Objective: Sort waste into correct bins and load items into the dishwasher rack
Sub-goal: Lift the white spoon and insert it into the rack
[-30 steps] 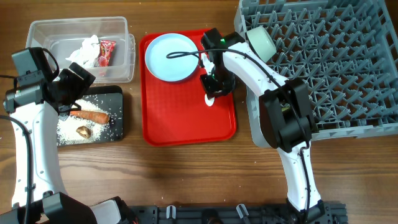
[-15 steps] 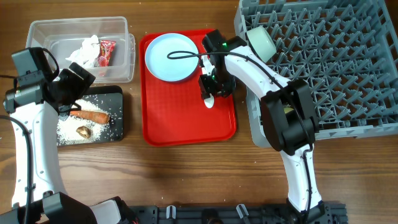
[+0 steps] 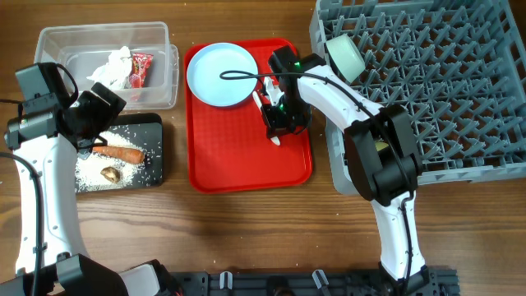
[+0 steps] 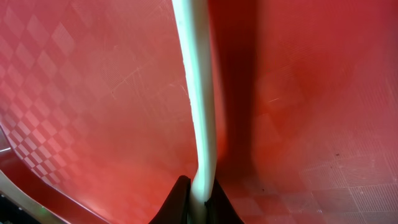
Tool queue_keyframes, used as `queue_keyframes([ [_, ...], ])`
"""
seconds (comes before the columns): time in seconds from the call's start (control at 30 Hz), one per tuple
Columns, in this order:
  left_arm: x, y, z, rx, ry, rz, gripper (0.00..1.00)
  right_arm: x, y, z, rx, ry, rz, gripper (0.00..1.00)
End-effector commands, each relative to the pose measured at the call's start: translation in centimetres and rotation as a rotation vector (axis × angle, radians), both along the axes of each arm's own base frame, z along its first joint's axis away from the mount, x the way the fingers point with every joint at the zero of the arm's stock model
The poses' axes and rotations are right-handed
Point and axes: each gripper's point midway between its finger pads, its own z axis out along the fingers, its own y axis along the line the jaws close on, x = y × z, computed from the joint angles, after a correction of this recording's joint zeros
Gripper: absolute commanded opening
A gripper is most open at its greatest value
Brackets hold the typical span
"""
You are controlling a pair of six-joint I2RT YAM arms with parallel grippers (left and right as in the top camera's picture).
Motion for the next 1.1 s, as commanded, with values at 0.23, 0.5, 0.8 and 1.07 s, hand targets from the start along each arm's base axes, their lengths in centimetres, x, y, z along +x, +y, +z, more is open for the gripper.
queue_keyframes([
  [0.23, 0.3, 0.1, 1.1, 0.002, -0.033, 0.009, 1.00, 2.7, -6.6, 10.2, -0.074, -0.247, -0.112, 0.04],
  [0.5, 0.3, 0.1, 1.1, 0.003, -0.033, 0.009, 1.00, 0.4, -13.6, 26.0, -0.128, -0.654, -0.203, 0.04],
  [0.8, 0.3, 0.1, 1.1, 0.002, -0.033, 0.009, 1.00, 0.6, -25.1, 20.6, -0.399, -0.531, -0.350, 0.04],
  [1.07, 0.3, 0.1, 1.1, 0.003, -0.033, 0.009, 1.00, 1.9, -27.4, 9.9, -0.445, -0.377, -0.355, 0.20],
])
